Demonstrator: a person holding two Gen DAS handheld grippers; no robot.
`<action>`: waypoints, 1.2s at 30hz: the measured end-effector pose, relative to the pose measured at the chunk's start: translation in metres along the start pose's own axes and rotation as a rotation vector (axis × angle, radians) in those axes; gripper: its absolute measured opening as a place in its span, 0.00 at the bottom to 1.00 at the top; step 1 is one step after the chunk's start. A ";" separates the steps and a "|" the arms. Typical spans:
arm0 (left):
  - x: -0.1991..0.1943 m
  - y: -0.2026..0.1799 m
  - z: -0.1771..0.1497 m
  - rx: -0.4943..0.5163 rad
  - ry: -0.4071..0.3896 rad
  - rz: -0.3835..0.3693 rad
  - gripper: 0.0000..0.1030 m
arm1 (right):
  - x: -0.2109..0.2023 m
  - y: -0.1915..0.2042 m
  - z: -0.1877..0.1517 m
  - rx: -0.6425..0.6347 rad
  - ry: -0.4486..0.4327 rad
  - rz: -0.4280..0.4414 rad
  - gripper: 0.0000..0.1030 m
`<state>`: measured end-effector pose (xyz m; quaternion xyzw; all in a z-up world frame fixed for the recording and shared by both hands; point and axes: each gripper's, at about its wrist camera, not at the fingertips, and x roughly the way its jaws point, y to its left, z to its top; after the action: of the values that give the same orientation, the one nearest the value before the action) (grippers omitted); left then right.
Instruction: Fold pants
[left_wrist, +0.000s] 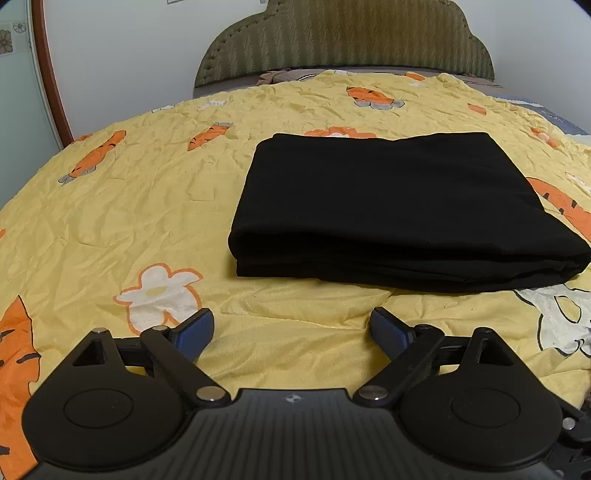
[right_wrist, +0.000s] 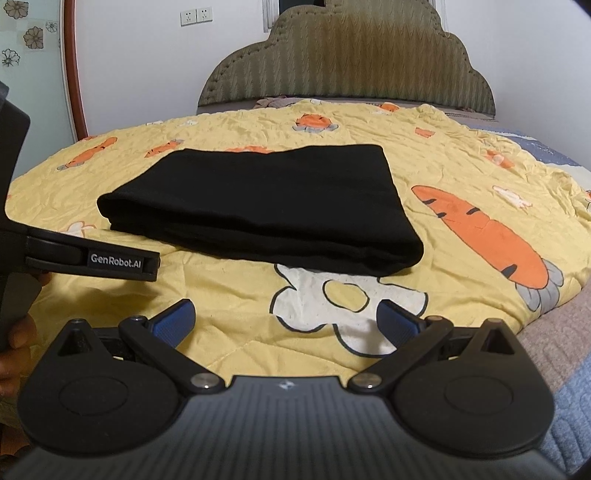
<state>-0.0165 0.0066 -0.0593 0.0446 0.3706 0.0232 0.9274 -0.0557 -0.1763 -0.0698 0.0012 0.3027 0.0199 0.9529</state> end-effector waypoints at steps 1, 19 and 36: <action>0.000 0.000 0.000 0.000 0.000 0.000 0.91 | 0.002 0.000 -0.001 -0.001 0.005 0.002 1.00; 0.004 0.004 -0.002 -0.016 0.006 -0.002 0.96 | 0.013 0.001 -0.009 -0.023 0.037 -0.001 1.00; 0.004 0.003 -0.001 -0.020 0.024 -0.002 0.97 | 0.014 0.002 -0.012 -0.025 0.029 -0.009 1.00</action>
<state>-0.0143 0.0105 -0.0624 0.0347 0.3817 0.0265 0.9232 -0.0512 -0.1744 -0.0874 -0.0122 0.3164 0.0192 0.9484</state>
